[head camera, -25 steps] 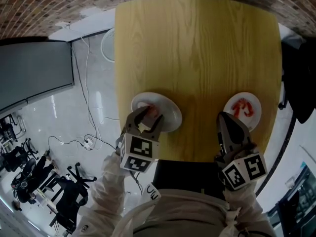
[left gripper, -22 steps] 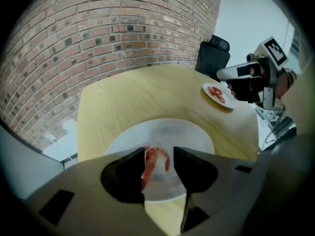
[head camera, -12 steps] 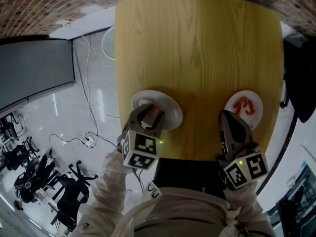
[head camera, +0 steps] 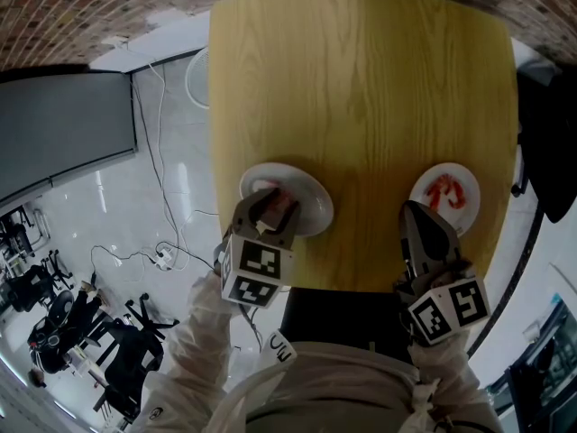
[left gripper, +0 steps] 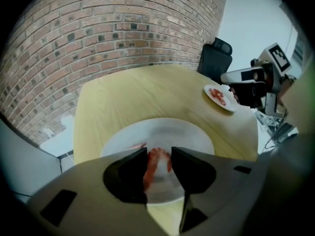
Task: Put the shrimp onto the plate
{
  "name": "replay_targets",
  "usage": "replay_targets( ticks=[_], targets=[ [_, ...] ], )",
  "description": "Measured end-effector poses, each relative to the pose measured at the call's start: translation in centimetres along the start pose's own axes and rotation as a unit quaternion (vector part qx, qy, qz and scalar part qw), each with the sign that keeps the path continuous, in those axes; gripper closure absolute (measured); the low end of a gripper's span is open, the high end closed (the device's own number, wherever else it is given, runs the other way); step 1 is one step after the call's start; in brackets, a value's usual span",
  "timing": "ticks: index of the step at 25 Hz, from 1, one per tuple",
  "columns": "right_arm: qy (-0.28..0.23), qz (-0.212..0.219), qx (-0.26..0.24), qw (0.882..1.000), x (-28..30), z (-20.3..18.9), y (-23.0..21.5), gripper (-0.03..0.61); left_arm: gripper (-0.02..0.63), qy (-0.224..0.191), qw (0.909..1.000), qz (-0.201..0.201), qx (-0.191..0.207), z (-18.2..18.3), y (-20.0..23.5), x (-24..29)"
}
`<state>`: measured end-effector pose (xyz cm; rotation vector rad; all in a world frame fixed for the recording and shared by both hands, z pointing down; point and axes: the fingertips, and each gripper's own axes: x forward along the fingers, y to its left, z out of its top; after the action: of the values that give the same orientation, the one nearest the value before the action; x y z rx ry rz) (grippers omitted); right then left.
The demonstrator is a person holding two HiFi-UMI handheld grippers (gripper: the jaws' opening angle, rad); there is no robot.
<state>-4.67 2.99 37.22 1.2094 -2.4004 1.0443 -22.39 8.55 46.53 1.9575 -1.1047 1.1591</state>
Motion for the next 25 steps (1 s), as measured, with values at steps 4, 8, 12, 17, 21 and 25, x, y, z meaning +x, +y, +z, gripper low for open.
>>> replay_targets(
  ticks=[4, 8, 12, 17, 21, 25],
  targets=[
    [-0.002, -0.001, 0.003, 1.000, -0.2, 0.1, -0.1, 0.555, 0.454, -0.003, 1.0000, -0.002, -0.008, 0.1, 0.1, 0.0],
    [-0.007, -0.002, 0.007, 1.000, -0.7, 0.1, -0.1, 0.555, 0.456, -0.002, 0.9999, 0.004, -0.012, 0.0, 0.1, 0.0],
    [-0.010, -0.005, 0.007, 1.000, -1.2, 0.2, -0.3, 0.555, 0.459, -0.004, 0.9998, 0.013, -0.016, 0.0, 0.2, -0.1],
    [-0.014, -0.009, 0.008, 1.000, -2.1, 0.0, -0.6, 0.555, 0.460, -0.003, 0.9998, 0.018, -0.011, -0.1, -0.2, -0.4],
    [-0.017, -0.010, 0.010, 1.000, -2.4, 0.0, -0.8, 0.554, 0.460, -0.007, 0.9998, 0.017, -0.008, 0.3, -0.7, -0.4],
    [-0.020, -0.013, 0.012, 1.000, -3.1, 0.1, -1.1, 0.555, 0.460, -0.015, 0.9998, 0.014, 0.001, 1.3, -1.5, -0.8]
  ],
)
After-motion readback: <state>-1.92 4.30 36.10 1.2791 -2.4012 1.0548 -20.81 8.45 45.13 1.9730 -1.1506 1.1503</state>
